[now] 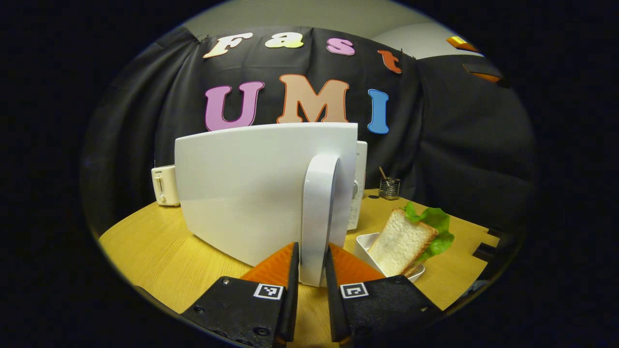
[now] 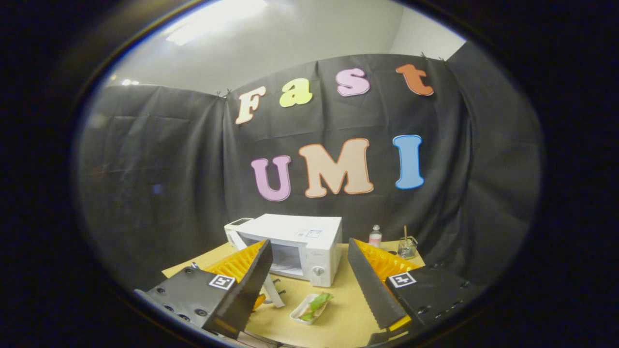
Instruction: Open the microwave oven with the left hand, put the food in, and close the microwave oven.
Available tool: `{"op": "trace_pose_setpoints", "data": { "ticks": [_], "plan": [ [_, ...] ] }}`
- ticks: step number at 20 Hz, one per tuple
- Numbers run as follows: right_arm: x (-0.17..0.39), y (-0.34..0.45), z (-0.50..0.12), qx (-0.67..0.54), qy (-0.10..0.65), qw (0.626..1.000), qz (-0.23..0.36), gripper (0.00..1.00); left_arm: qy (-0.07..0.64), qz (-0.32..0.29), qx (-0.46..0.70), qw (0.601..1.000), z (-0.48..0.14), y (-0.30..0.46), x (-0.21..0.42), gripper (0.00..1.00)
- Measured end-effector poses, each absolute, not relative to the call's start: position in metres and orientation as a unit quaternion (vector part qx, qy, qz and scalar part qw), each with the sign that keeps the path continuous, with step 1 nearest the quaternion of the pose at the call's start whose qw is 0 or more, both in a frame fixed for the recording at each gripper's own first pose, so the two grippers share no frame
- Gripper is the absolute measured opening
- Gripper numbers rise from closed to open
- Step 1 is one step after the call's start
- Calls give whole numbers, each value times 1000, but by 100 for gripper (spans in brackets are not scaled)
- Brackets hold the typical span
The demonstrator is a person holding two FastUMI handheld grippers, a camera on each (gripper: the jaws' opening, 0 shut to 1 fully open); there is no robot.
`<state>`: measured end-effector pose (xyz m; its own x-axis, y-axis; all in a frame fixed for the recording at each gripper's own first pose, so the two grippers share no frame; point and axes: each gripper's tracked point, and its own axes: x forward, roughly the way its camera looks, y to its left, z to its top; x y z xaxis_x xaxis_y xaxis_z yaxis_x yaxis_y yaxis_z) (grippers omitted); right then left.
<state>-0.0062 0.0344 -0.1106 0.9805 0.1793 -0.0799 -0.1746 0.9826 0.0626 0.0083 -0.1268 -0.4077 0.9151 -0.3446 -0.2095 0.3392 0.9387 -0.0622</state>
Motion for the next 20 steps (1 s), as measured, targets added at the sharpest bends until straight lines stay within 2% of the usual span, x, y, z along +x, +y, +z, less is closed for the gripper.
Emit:
{"op": "trace_pose_setpoints", "data": {
  "ticks": [1, 2, 4, 5, 7, 10, 12, 13, 15, 20],
  "plan": [
    [-6, 37, -110, 22, 39, 995, 89, 94, 111, -177, -16, 978, -408, -122, 4, 31],
    [-6, 38, -110, 15, 36, 995, 89, 94, 111, -177, -19, 978, -408, -115, 0, 28],
    [-6, 45, -113, 11, 33, 995, 91, 94, 115, -173, -22, 978, -409, -102, -7, 34],
    [-7, 48, -115, 11, 34, 995, 96, 98, 119, -172, -24, 978, -409, -95, -9, 39],
    [-9, 56, -116, 8, 33, 994, 102, 94, 129, -171, -32, 976, -413, -85, -16, 49],
    [-9, 63, -123, -2, 35, 994, 104, 98, 139, -159, -37, 977, -416, -62, -25, 54],
    [-8, 70, -127, -7, 36, 994, 107, 98, 140, -146, -37, 979, -416, -44, -30, 68],
    [-8, 72, -129, -8, 37, 993, 109, 98, 140, -138, -36, 980, -417, -34, -33, 80],
    [-9, 79, -133, -9, 37, 993, 114, 94, 140, -132, -41, 980, -416, -19, -40, 90],
    [-7, 88, -140, 2, 41, 991, 124, 94, 134, -100, -43, 985, -414, 27, -56, 91]
  ]
}}
